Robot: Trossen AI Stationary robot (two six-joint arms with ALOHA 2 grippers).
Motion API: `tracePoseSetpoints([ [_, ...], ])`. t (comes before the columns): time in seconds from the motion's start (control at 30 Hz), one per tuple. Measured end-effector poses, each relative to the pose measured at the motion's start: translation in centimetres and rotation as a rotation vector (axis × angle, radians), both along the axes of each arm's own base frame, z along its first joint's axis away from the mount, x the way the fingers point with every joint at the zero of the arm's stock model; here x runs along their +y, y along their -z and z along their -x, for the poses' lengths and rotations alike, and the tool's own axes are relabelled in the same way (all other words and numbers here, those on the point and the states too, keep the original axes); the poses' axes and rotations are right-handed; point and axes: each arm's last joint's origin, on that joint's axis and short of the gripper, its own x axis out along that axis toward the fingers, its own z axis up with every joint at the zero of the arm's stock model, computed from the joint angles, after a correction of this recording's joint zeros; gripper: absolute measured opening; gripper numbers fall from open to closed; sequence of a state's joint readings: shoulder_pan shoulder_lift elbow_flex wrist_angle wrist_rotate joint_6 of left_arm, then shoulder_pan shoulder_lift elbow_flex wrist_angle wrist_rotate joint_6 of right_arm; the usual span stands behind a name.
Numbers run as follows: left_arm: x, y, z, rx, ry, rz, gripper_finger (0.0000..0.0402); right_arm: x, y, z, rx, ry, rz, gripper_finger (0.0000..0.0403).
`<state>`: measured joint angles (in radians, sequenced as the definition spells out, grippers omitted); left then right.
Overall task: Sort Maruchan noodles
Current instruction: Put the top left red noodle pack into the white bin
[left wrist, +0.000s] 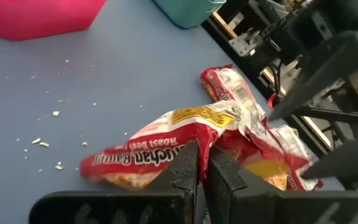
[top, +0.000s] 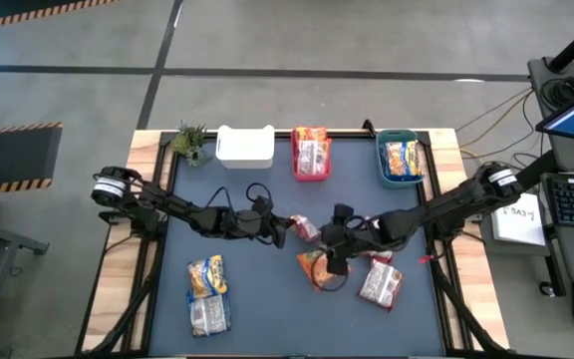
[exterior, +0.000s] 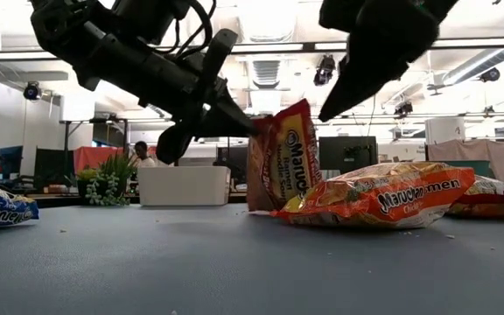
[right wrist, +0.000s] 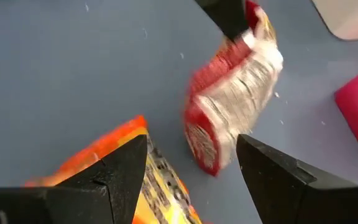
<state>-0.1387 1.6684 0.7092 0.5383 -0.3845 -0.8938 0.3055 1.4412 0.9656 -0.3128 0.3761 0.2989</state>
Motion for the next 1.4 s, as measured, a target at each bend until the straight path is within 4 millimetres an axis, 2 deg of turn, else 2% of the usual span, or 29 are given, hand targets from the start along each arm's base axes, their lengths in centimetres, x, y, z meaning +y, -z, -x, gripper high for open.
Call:
tracePoseSetpoints([
  [0.17,0.0,-0.1,0.0,-0.015,-0.008,0.016,0.0000,0.3,1.9,-0.4,-0.033,0.051,-0.008,0.0238],
  [0.33,0.0,-0.1,0.0,-0.015,-0.008,0.016,0.0000,0.2,2.9,-1.0,-0.075,0.165,0.057,0.0237],
  [0.63,0.0,-0.1,0.0,-0.006,0.000,0.001,0.0000,-0.9,4.2,-2.9,-0.114,0.150,0.104,0.0225],
  [0.73,0.0,0.0,0.0,0.005,0.010,-0.022,0.0000,-1.7,4.2,-3.1,-0.108,0.148,0.079,0.0195],
  [0.97,-0.1,0.1,0.1,0.073,0.108,-0.180,0.0004,-3.3,4.0,-3.4,-0.078,0.076,-0.010,0.0084],
  [1.1,0.0,0.2,0.3,0.138,0.177,-0.314,0.0029,-3.9,4.0,-3.5,-0.066,0.043,-0.030,0.0055],
  [1.23,0.0,0.4,0.9,0.244,0.255,-0.431,0.0073,-4.2,4.0,-3.6,-0.066,0.021,-0.027,0.0055],
  [1.4,-0.2,0.2,1.7,0.352,0.443,-0.585,0.0141,-4.6,4.0,-3.6,-0.058,0.005,-0.002,0.0059],
])
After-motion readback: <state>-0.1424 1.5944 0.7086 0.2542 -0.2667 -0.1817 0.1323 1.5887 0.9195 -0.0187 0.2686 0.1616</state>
